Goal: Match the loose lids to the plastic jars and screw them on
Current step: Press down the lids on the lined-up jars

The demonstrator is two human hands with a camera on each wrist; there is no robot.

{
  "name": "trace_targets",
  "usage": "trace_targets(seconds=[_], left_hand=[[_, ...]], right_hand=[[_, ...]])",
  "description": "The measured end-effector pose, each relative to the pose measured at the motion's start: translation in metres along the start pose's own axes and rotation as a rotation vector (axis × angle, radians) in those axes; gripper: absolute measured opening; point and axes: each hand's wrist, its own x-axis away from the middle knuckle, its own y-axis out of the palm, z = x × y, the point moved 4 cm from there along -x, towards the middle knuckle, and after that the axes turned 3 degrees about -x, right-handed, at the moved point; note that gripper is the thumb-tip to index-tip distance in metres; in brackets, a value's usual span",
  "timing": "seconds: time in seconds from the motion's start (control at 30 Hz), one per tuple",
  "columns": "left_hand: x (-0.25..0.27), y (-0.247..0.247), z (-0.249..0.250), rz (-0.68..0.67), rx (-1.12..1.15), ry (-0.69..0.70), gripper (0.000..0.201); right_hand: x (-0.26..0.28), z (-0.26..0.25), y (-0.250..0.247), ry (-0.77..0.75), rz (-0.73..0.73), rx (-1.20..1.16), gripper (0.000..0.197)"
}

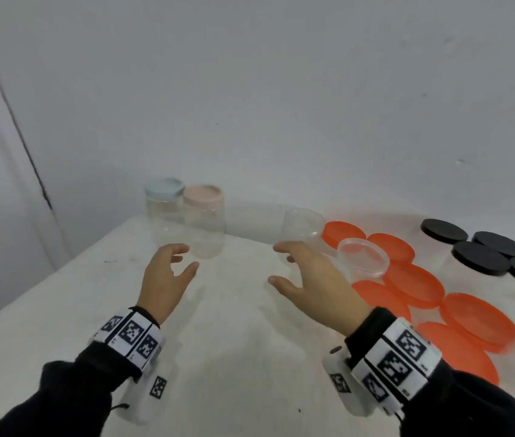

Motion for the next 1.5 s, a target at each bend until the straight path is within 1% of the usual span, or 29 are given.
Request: trace_targets(seconds=[0.1, 0.23, 0.37, 0.5, 0.57, 0.63, 0.7, 0.73, 0.83, 0.87, 1.0, 1.13, 1.3, 1.5], left_hand=[[-0.035, -0.033, -0.040, 0.049, 0.033, -0.134, 0.047], [-0.087, -0.056, -0.076, 0.030, 0.051, -0.197, 0.063], [-0.136, -0.055, -0.101, -0.053, 0.077, -0.201, 0.081], [-0.180, -0.040, -0.122, -0.164, 0.071, -0.174, 0.100], [-0.196, -0.032, -0.127, -0.213, 0.088, -0.152, 0.104], [-0.205, -0.023, -0.129, -0.261, 0.131, -0.126, 0.108], [-0.210, -0.014, -0.130, -0.304, 0.187, -0.095, 0.117], [-0.212, -0.010, -0.131, -0.309, 0.206, -0.079, 0.116], [-0.220, -0.007, -0.135, -0.275, 0.232, -0.056, 0.099], [-0.224, -0.009, -0.138, -0.265, 0.233, -0.052, 0.097], [-0.242, -0.026, -0.153, -0.275, 0.217, -0.056, 0.096], [-0.258, -0.044, -0.168, -0.297, 0.203, -0.089, 0.095], [-0.273, -0.056, -0.182, -0.297, 0.199, -0.103, 0.095], [-0.282, -0.061, -0.190, -0.322, 0.222, -0.111, 0.095]], right_hand=[[-0.051, -0.014, 0.033, 0.109, 0.008, -0.186, 0.055], [-0.112, -0.014, 0.073, 0.305, 0.029, -0.457, 0.065], [-0.158, -0.007, 0.108, 0.430, 0.088, -0.587, 0.077], [-0.192, 0.002, 0.138, 0.511, 0.158, -0.591, 0.093], [-0.204, 0.006, 0.151, 0.542, 0.177, -0.604, 0.099], [-0.214, 0.010, 0.162, 0.566, 0.195, -0.626, 0.102], [-0.221, 0.013, 0.173, 0.582, 0.224, -0.634, 0.099], [-0.225, 0.014, 0.178, 0.583, 0.246, -0.633, 0.096], [-0.235, 0.014, 0.189, 0.578, 0.316, -0.628, 0.090], [-0.239, 0.012, 0.191, 0.572, 0.325, -0.625, 0.089], [-0.258, 0.005, 0.201, 0.540, 0.278, -0.613, 0.086], [-0.280, -0.004, 0.212, 0.502, 0.225, -0.634, 0.084], [-0.300, -0.011, 0.224, 0.479, 0.215, -0.644, 0.087], [-0.311, -0.013, 0.231, 0.468, 0.213, -0.630, 0.087]])
